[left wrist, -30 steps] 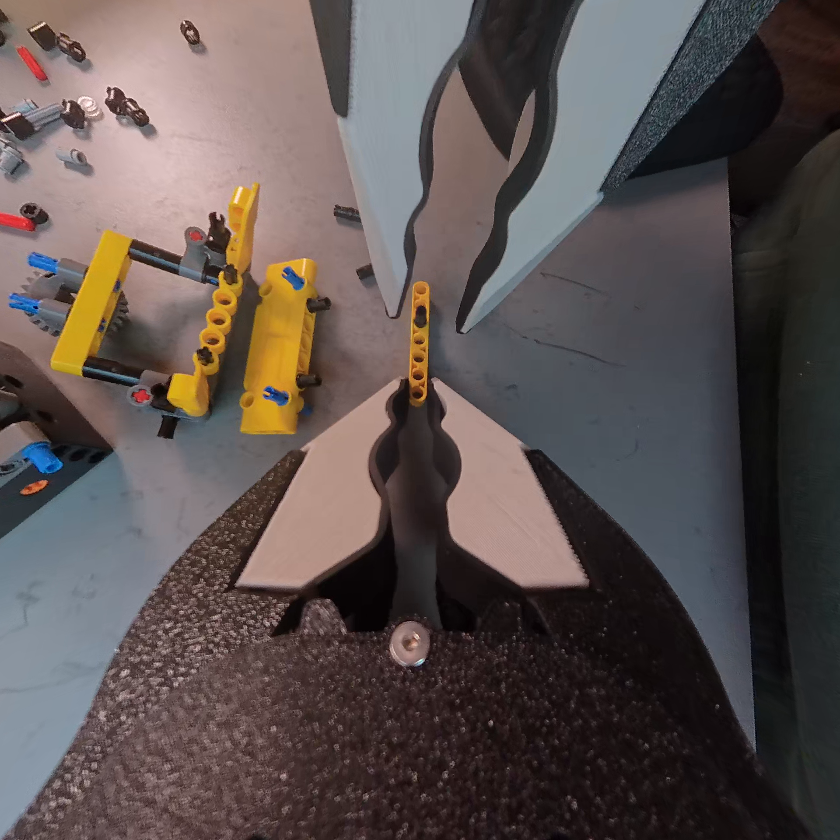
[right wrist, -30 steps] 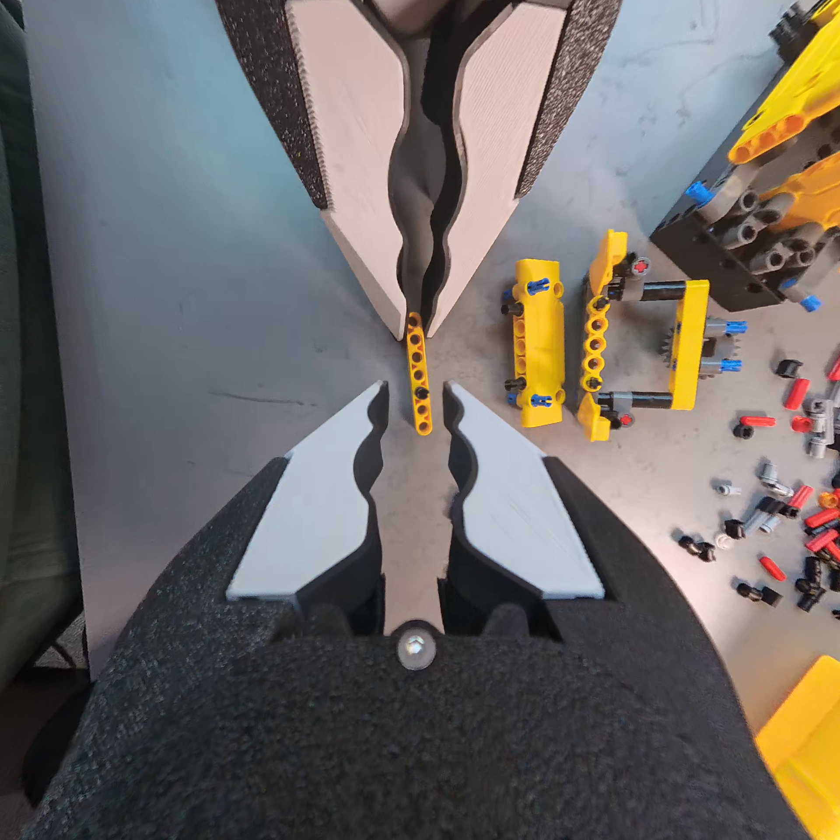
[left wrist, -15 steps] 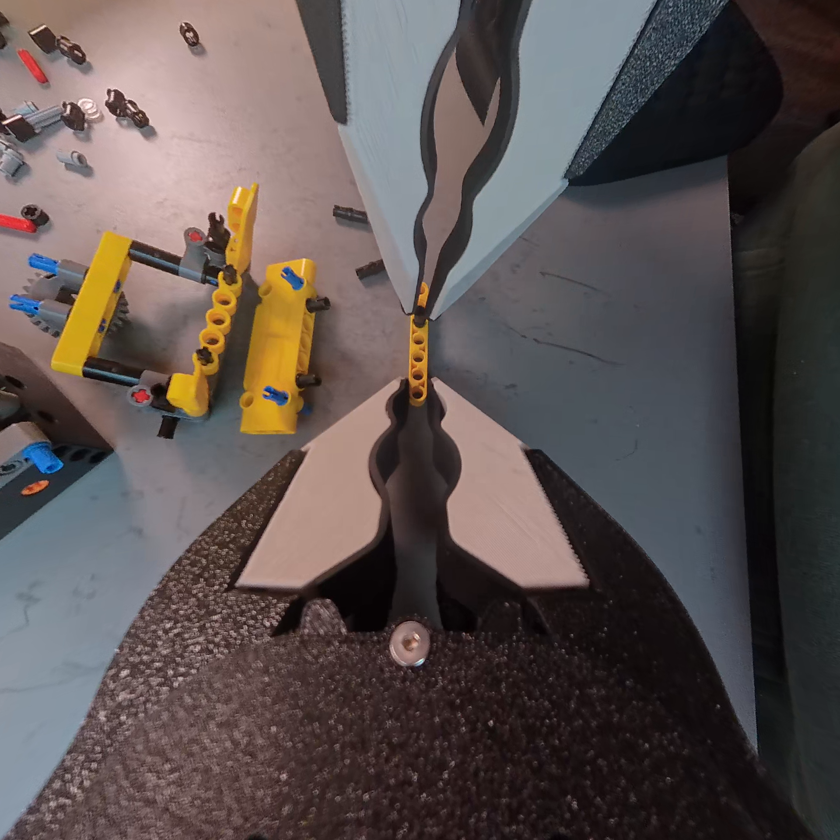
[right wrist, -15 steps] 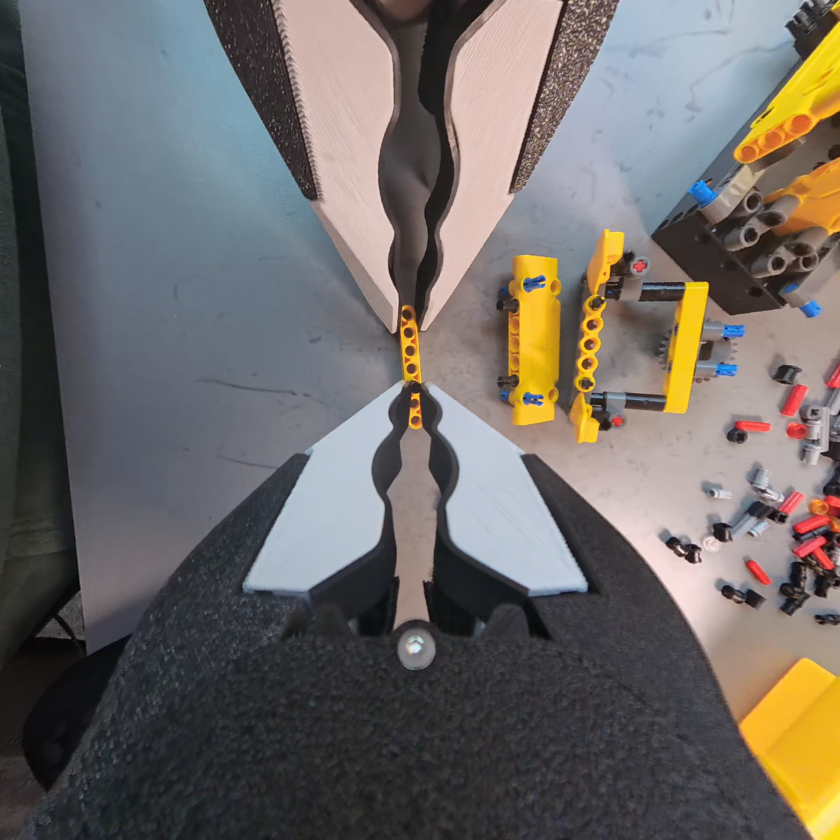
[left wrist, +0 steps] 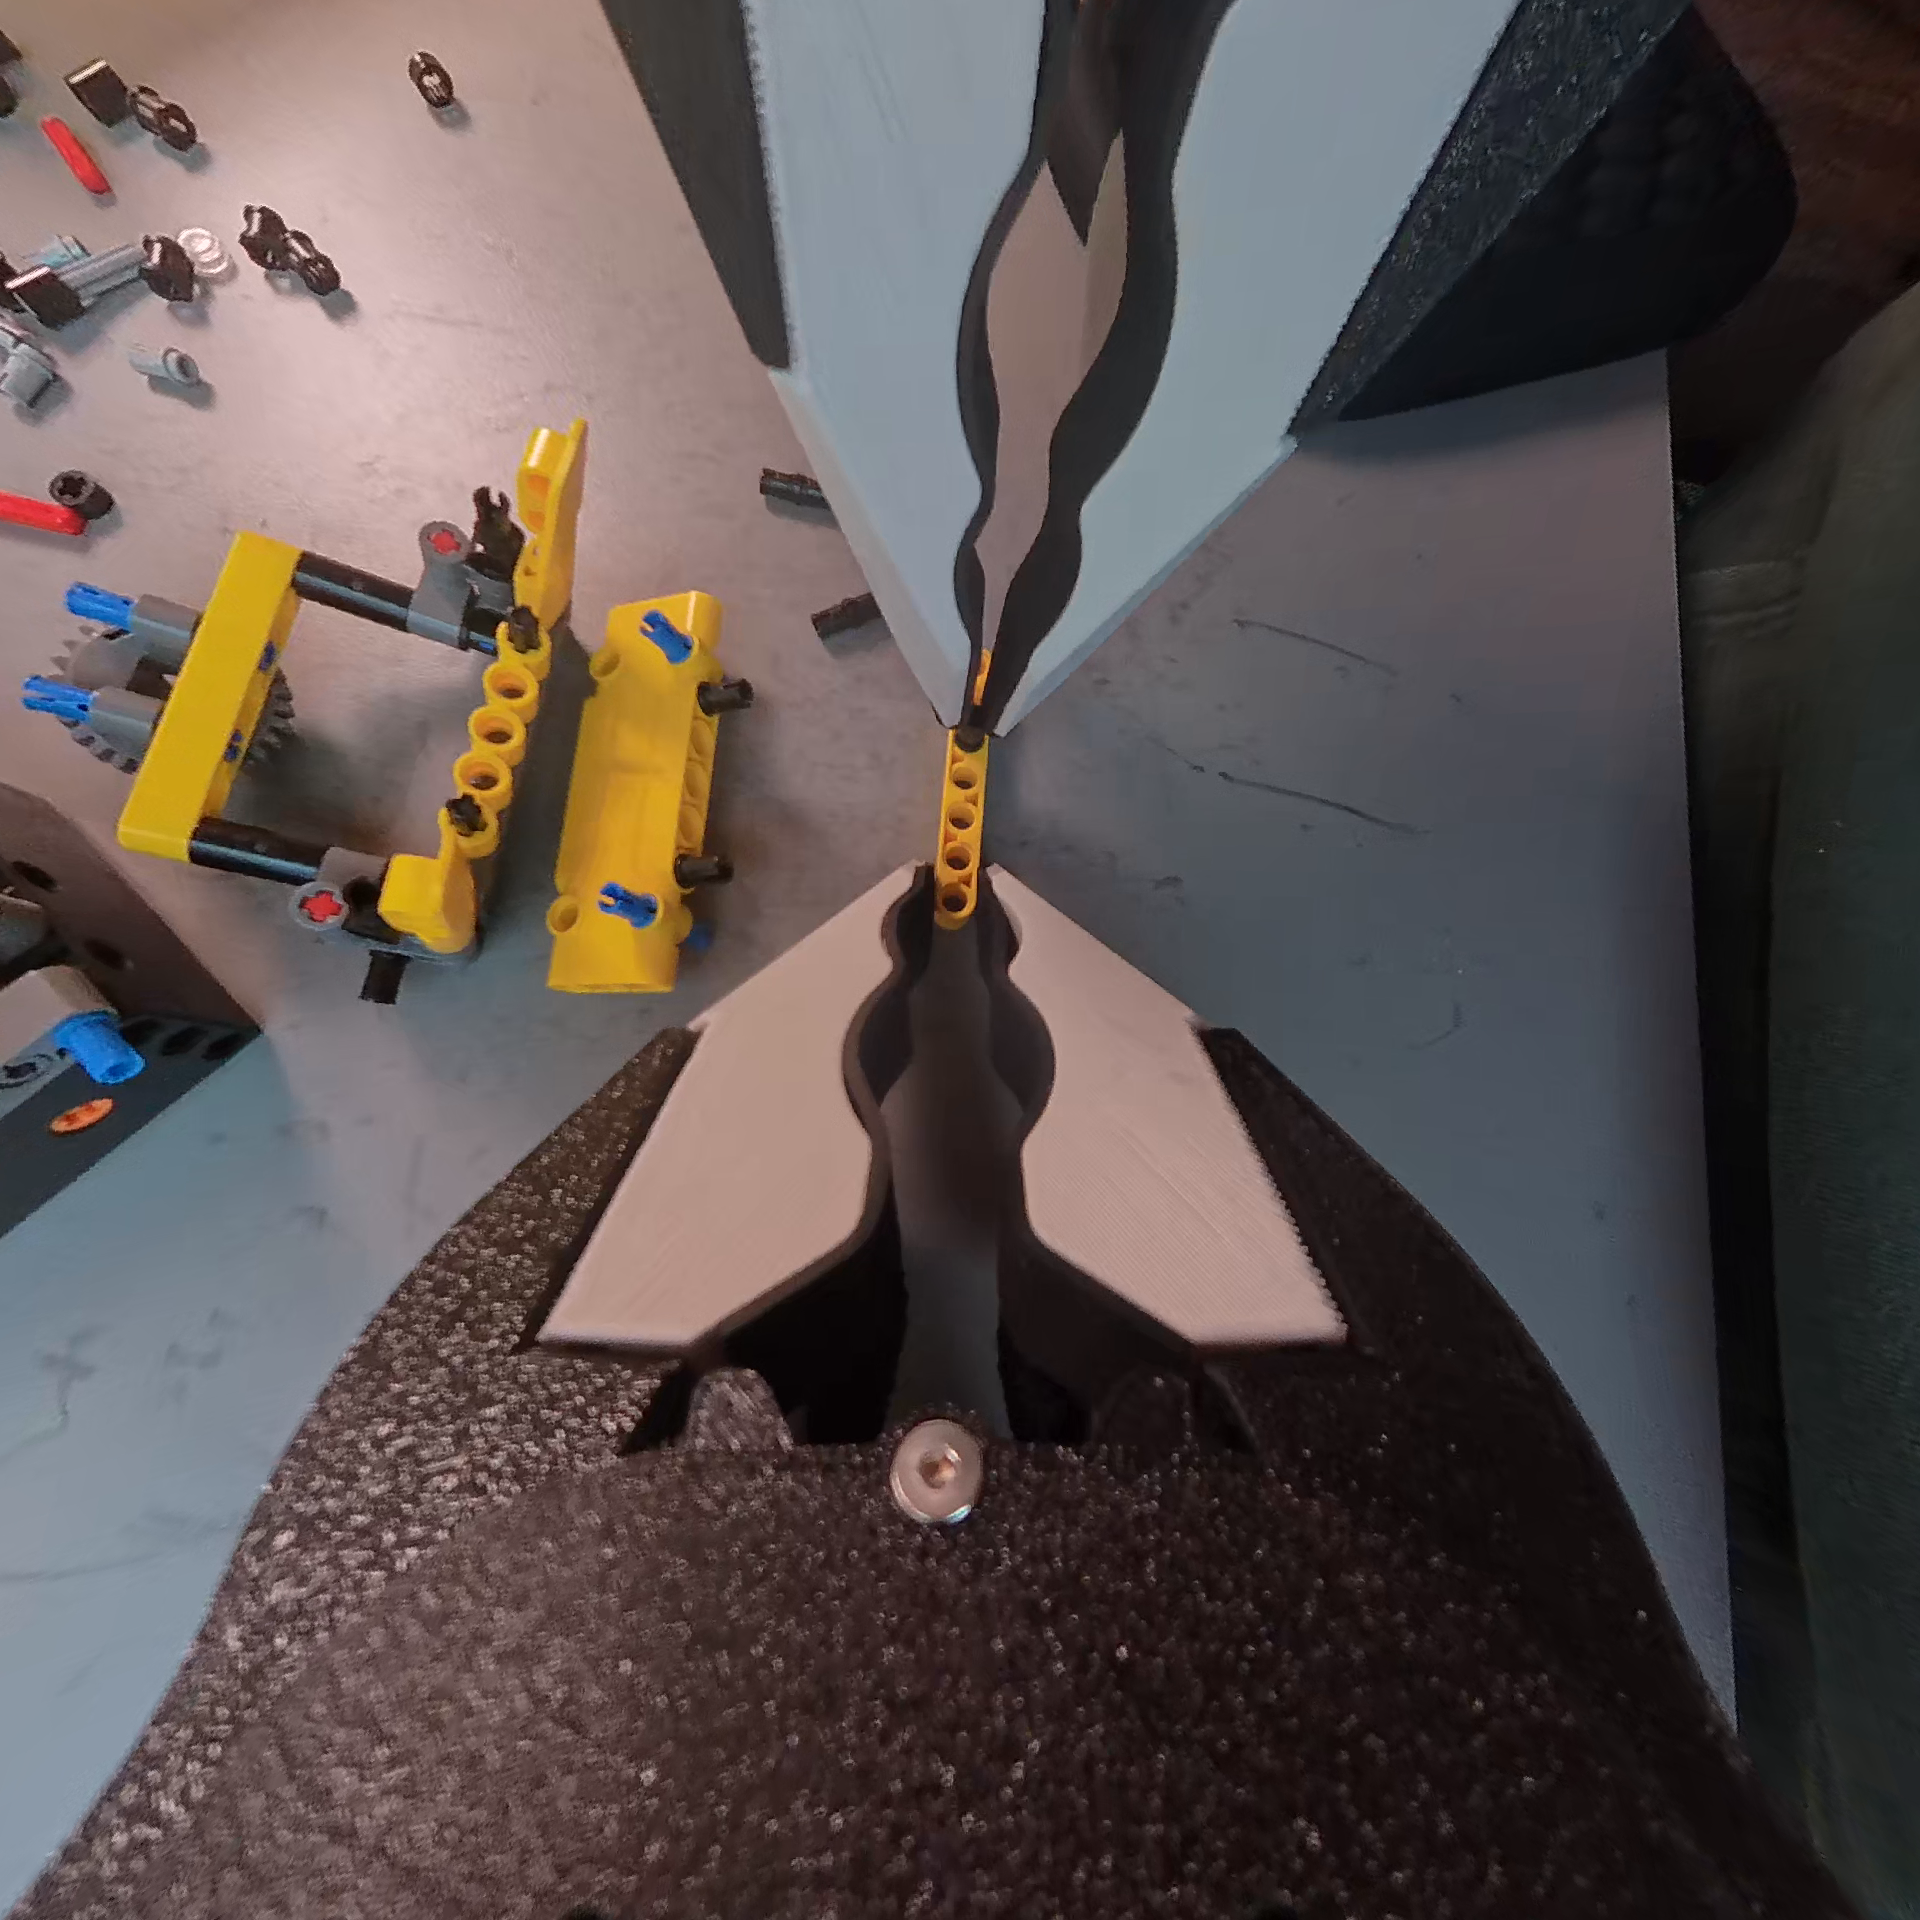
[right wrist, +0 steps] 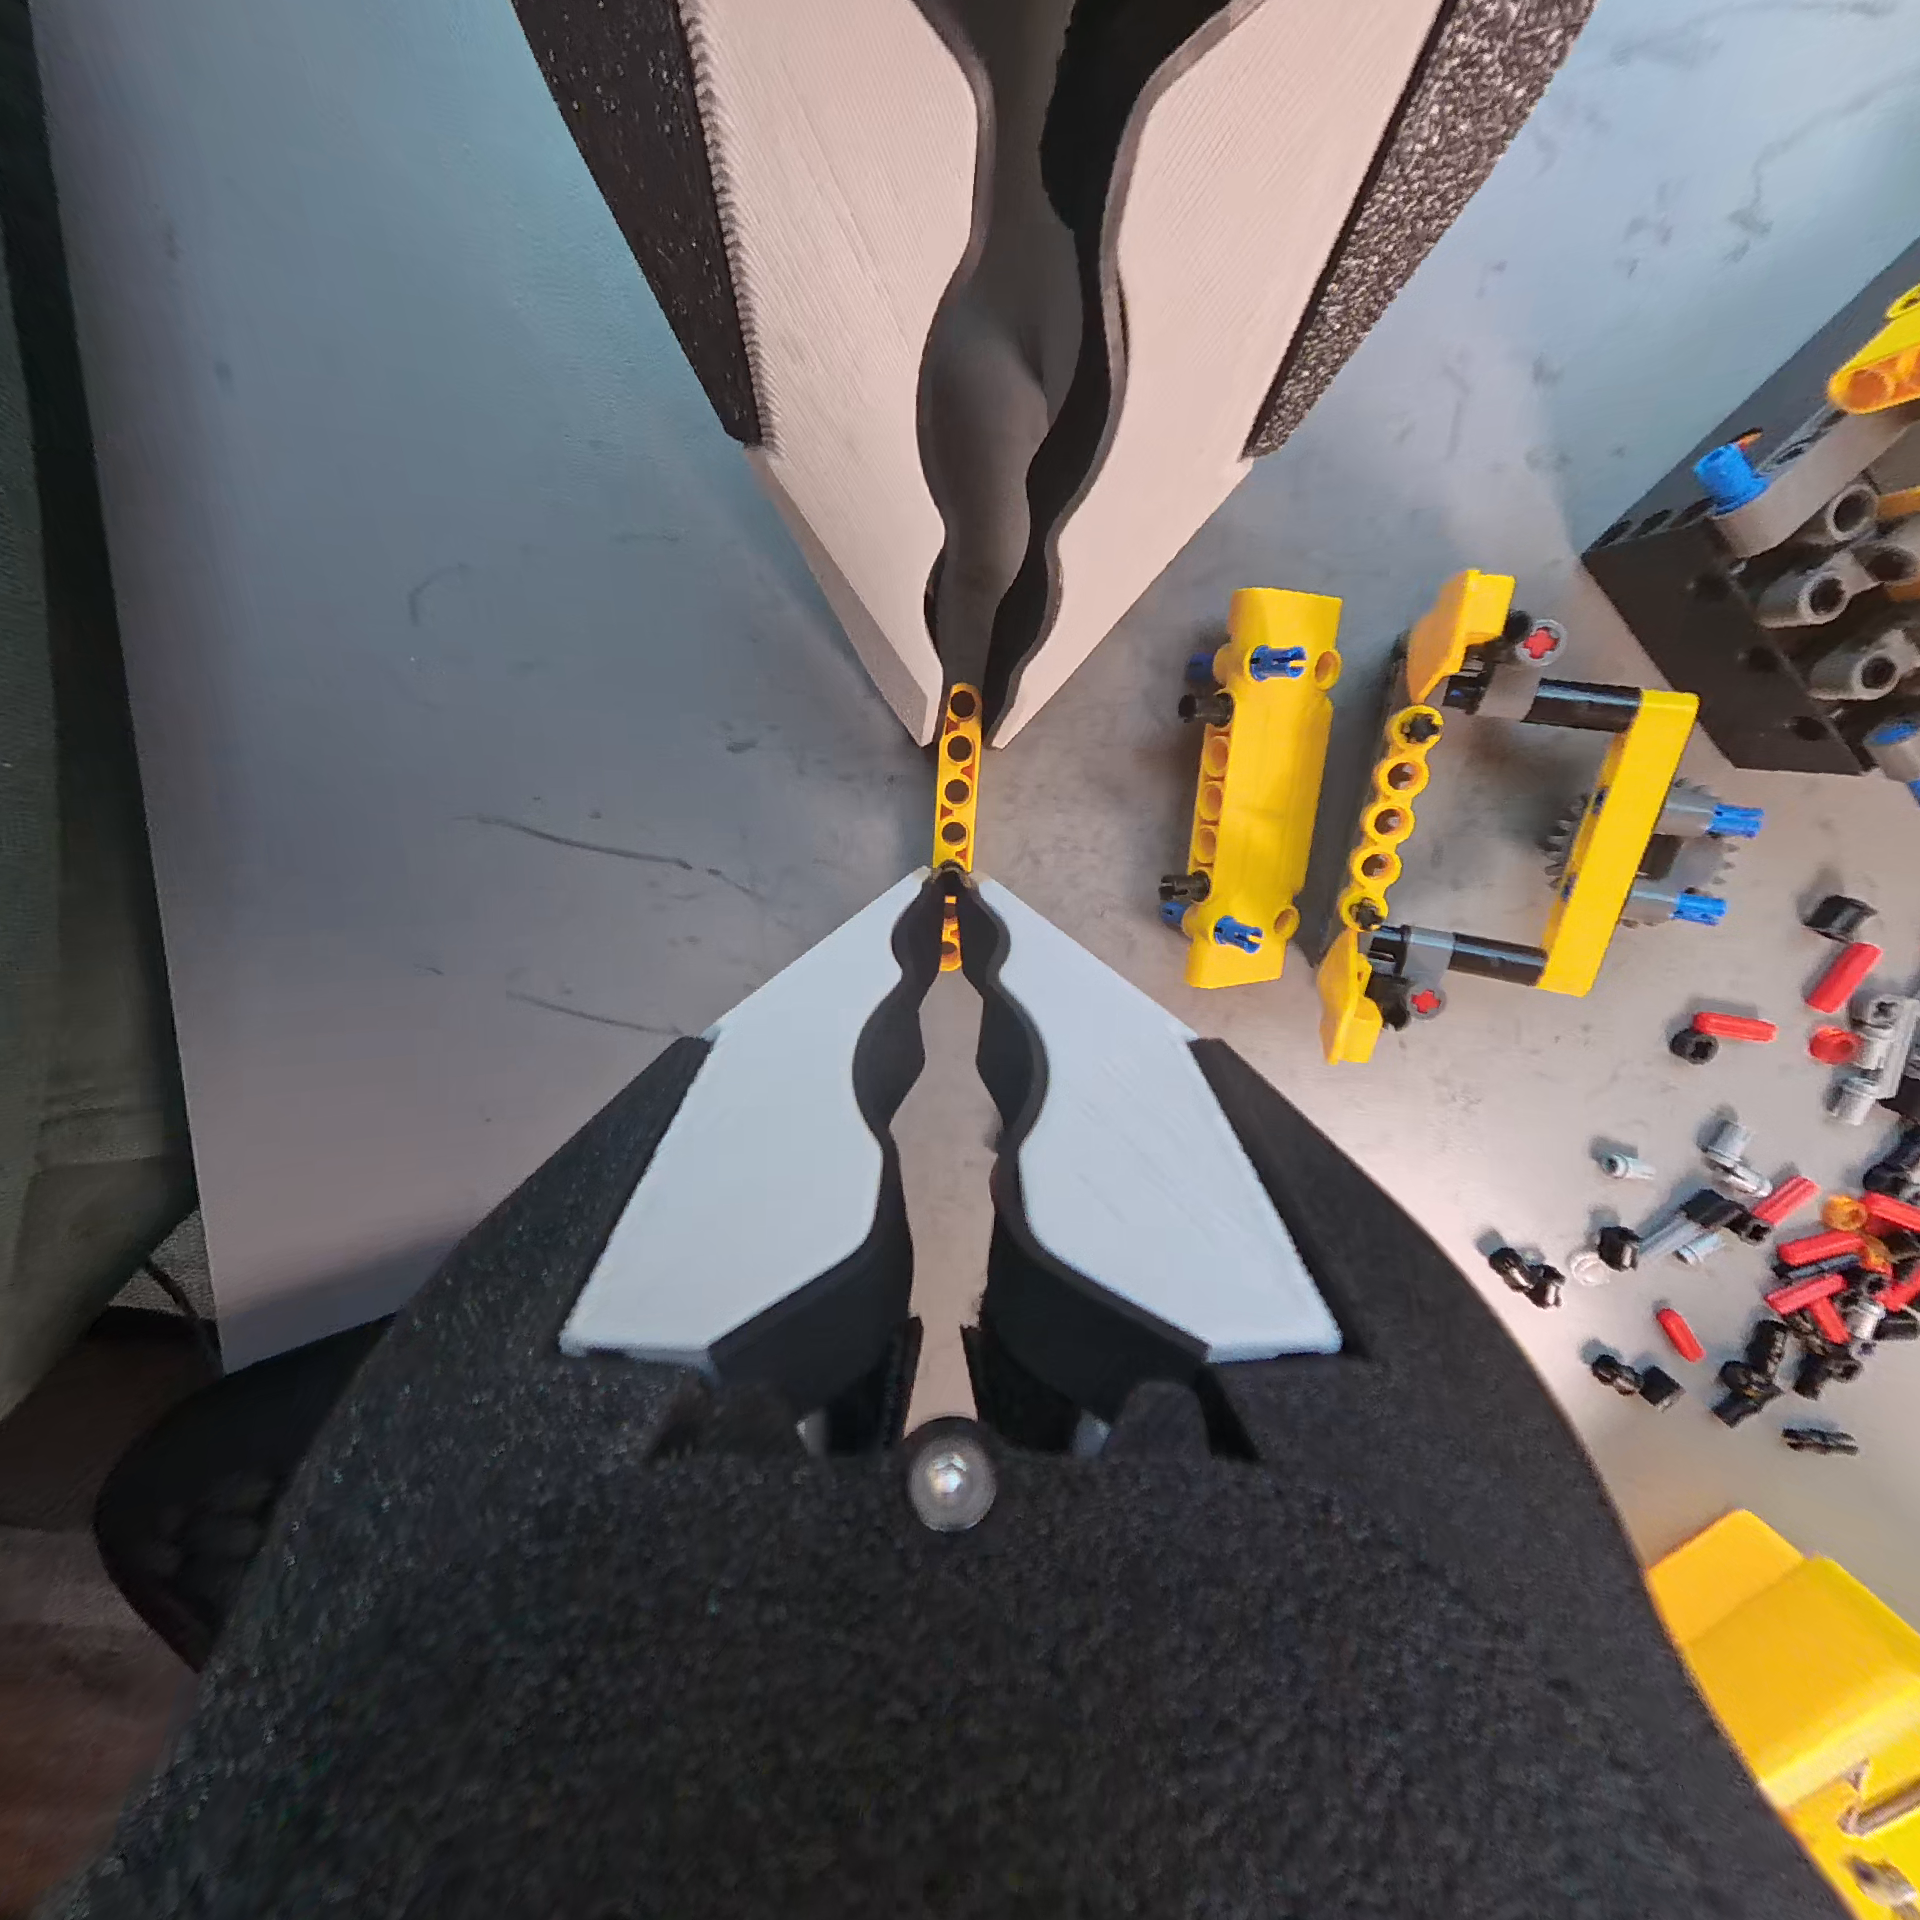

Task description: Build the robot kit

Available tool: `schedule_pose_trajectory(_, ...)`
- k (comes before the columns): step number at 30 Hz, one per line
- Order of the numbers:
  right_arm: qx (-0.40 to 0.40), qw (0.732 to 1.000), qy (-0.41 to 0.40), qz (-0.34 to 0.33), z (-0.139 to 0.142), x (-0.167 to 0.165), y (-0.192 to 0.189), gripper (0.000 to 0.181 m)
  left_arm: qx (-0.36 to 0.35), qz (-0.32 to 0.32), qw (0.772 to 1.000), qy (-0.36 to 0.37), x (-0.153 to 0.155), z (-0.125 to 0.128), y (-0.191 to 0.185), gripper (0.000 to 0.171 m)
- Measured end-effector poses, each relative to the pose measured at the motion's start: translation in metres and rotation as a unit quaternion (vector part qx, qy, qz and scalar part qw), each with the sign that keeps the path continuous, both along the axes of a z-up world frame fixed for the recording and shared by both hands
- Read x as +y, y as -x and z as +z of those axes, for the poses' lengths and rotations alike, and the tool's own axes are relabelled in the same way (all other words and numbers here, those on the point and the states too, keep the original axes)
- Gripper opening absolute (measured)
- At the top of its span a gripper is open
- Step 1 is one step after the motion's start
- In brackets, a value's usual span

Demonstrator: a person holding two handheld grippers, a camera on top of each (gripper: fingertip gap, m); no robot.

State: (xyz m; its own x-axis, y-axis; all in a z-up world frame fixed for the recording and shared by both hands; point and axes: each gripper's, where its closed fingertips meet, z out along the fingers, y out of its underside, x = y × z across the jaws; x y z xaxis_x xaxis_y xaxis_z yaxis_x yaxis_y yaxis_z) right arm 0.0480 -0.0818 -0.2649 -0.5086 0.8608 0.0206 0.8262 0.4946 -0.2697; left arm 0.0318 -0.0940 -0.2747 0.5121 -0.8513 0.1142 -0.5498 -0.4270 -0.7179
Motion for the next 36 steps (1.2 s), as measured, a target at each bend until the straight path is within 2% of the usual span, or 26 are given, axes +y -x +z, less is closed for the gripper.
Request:
schedule_pose_trajectory(3, -0.002, 1.0, -0.004, -0.004, 0.0, 0.0, 0.0, 0.001, 0.001, 0.0, 1.0, -0.002, 0.0, 0.0, 0.0, 0.007)
schedule_pose_trajectory(6, 0.038, 0.999, 0.01, -0.01, 0.002, 0.001, 0.002, 0.003, 0.001, 0.0, 1.0, -0.003, 0.0, 0.0, 0.0, 0.007)
schedule_pose_trajectory(7, 0.053, 0.998, 0.017, -0.016, 0.002, 0.001, 0.002, 0.011, 0.0, 0.0, 1.0, -0.003, 0.0, 0.0, 0.0, 0.007)
schedule_pose_trajectory(8, 0.06, 0.998, 0.029, -0.017, 0.001, -0.001, -0.001, 0.031, 0.001, 0.0, 1.0, -0.003, 0.0, 0.0, 0.0, 0.007)
schedule_pose_trajectory(13, 0.11, 0.991, 0.043, -0.07, 0.002, 0.003, -0.004, 0.08, -0.003, -0.001, 1.0, 0.001, 0.0, 0.0, 0.0, 0.007)
schedule_pose_trajectory(15, 0.128, 0.988, 0.032, -0.086, 0.0, 0.008, -0.007, 0.085, -0.003, -0.001, 1.0, 0.001, 0.0, 0.0, 0.0, 0.007)
schedule_pose_trajectory(20, 0.167, 0.975, 0.058, -0.132, 0.005, 0.014, -0.011, 0.054, -0.004, -0.002, 1.0, 0.002, 0.0, 0.0, 0.0, 0.007)
schedule_pose_trajectory(23, 0.184, 0.965, 0.068, -0.172, 0.01, 0.025, -0.015, 0.027, -0.004, -0.002, 1.0, 0.002, 0.0, 0.0, 0.0, 0.007)
schedule_pose_trajectory(27, 0.19, 0.959, 0.056, -0.203, 0.008, 0.035, -0.017, 0.005, -0.003, -0.001, 1.0, 0.0, 0.0, 0.0, 0.0, 0.007)
schedule_pose_trajectory(31, 0.168, 0.949, 0.091, -0.25, -0.003, 0.031, -0.017, 0.012, 0.0, 0.001, 1.0, -0.005, 0.0, 0.0, 0.0, 0.007)
schedule_pose_trajectory(36, 0.171, 0.941, 0.091, -0.276, -0.008, 0.031, -0.015, 0.006, 0.002, 0.004, 1.0, -0.008, 0.0, 0.0, 0.0, 0.007)
